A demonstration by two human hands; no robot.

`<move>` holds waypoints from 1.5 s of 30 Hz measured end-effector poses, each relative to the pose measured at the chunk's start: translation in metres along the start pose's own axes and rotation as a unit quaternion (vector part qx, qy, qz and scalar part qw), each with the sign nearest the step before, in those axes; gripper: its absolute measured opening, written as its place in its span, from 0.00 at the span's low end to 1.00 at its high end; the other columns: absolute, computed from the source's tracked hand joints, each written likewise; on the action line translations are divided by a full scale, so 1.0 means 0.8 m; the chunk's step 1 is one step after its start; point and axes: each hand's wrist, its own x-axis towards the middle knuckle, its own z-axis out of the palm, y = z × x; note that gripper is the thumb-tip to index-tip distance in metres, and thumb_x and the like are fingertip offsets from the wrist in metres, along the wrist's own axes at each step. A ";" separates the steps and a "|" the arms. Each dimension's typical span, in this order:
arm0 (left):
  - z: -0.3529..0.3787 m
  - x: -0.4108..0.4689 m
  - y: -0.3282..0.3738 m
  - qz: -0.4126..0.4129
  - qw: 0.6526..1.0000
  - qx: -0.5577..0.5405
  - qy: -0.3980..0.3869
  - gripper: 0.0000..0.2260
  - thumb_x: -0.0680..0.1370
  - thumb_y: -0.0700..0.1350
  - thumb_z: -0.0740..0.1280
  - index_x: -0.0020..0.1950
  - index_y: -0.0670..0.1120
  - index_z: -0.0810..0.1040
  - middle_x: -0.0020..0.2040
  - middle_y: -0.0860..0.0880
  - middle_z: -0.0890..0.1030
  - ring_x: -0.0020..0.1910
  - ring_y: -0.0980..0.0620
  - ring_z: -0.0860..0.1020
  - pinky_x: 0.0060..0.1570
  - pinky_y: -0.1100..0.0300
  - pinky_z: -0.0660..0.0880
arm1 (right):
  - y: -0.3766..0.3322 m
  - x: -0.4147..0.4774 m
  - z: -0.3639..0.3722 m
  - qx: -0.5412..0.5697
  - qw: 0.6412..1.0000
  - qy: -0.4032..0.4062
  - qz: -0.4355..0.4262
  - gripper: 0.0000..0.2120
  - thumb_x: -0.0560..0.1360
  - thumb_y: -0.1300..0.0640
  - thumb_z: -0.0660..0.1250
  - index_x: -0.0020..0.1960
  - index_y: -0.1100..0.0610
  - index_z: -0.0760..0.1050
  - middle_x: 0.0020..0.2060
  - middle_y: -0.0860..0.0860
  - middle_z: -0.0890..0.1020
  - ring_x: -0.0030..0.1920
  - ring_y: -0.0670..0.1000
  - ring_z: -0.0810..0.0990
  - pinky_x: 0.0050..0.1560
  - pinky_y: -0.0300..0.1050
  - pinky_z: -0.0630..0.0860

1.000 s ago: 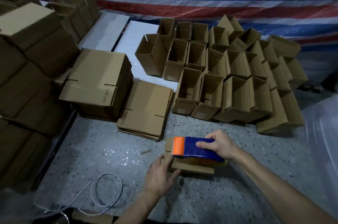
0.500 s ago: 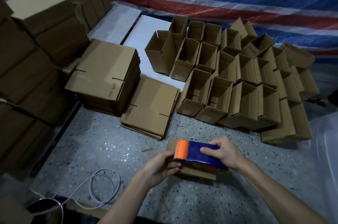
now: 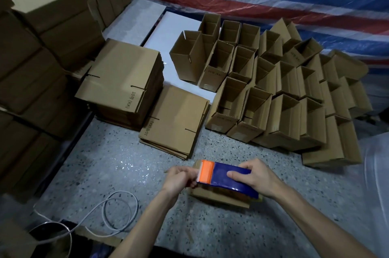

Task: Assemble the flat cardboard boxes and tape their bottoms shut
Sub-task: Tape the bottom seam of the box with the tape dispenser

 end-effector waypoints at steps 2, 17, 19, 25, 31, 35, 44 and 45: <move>-0.006 -0.001 -0.001 0.001 1.000 -0.004 0.008 0.11 0.75 0.30 0.64 0.41 0.37 0.86 0.35 0.41 0.82 0.31 0.53 0.76 0.37 0.58 0.75 | -0.008 0.003 0.001 -0.028 0.999 -0.002 0.016 0.21 0.73 0.36 0.71 0.35 0.53 0.82 0.29 0.48 0.83 0.29 0.43 0.80 0.33 0.42 0.72; -0.056 -0.006 -0.033 -0.042 0.994 -0.074 0.062 0.05 0.77 0.33 0.68 0.46 0.34 0.83 0.33 0.43 0.80 0.31 0.51 0.77 0.40 0.59 0.77 | -0.039 0.011 -0.011 -0.137 0.988 -0.030 0.062 0.24 0.68 0.30 0.69 0.35 0.51 0.83 0.29 0.47 0.83 0.29 0.45 0.81 0.31 0.42 0.73; -0.044 -0.004 -0.037 -0.046 0.994 -0.072 0.062 0.05 0.77 0.33 0.68 0.44 0.35 0.83 0.33 0.43 0.81 0.31 0.51 0.77 0.38 0.60 0.77 | -0.033 0.005 -0.012 -0.153 0.986 -0.021 0.069 0.19 0.68 0.29 0.68 0.32 0.44 0.82 0.25 0.45 0.81 0.26 0.42 0.78 0.28 0.38 0.68; -0.036 0.004 -0.047 -0.049 0.991 -0.069 0.100 0.04 0.77 0.34 0.69 0.45 0.35 0.83 0.35 0.43 0.83 0.34 0.50 0.80 0.40 0.58 0.78 | -0.034 -0.005 0.007 -0.218 0.972 0.019 0.089 0.25 0.70 0.28 0.67 0.32 0.49 0.78 0.24 0.34 0.78 0.27 0.34 0.77 0.23 0.30 0.63; -0.033 0.012 -0.061 -0.062 0.990 -0.062 0.109 0.05 0.78 0.35 0.68 0.45 0.35 0.83 0.36 0.42 0.84 0.33 0.52 0.80 0.36 0.62 0.78 | -0.037 -0.008 0.024 -0.269 0.960 0.041 0.061 0.25 0.70 0.27 0.64 0.33 0.48 0.76 0.25 0.43 0.78 0.30 0.39 0.78 0.33 0.38 0.71; -0.014 0.018 -0.069 -0.041 0.995 0.008 0.096 0.08 0.79 0.37 0.67 0.43 0.37 0.82 0.41 0.42 0.84 0.39 0.52 0.82 0.40 0.60 0.80 | -0.037 -0.011 0.031 -0.289 0.954 0.045 0.062 0.25 0.70 0.27 0.62 0.36 0.49 0.78 0.27 0.43 0.79 0.33 0.40 0.79 0.36 0.39 0.73; 0.006 -0.004 -0.082 0.085 0.980 0.116 0.136 0.14 0.79 0.47 0.71 0.61 0.55 0.71 0.65 0.57 0.72 0.67 0.53 0.73 0.57 0.63 0.74 | -0.049 0.009 0.027 -0.288 0.950 0.034 0.117 0.25 0.68 0.28 0.66 0.39 0.50 0.81 0.31 0.44 0.81 0.37 0.44 0.80 0.35 0.41 0.70; 0.003 -0.005 -0.081 0.141 0.976 0.136 0.092 0.13 0.78 0.45 0.72 0.57 0.58 0.73 0.67 0.61 0.71 0.68 0.58 0.71 0.58 0.66 0.73 | -0.049 0.010 0.026 -0.284 0.951 0.031 0.119 0.25 0.68 0.28 0.66 0.41 0.50 0.81 0.33 0.44 0.82 0.38 0.44 0.81 0.37 0.41 0.72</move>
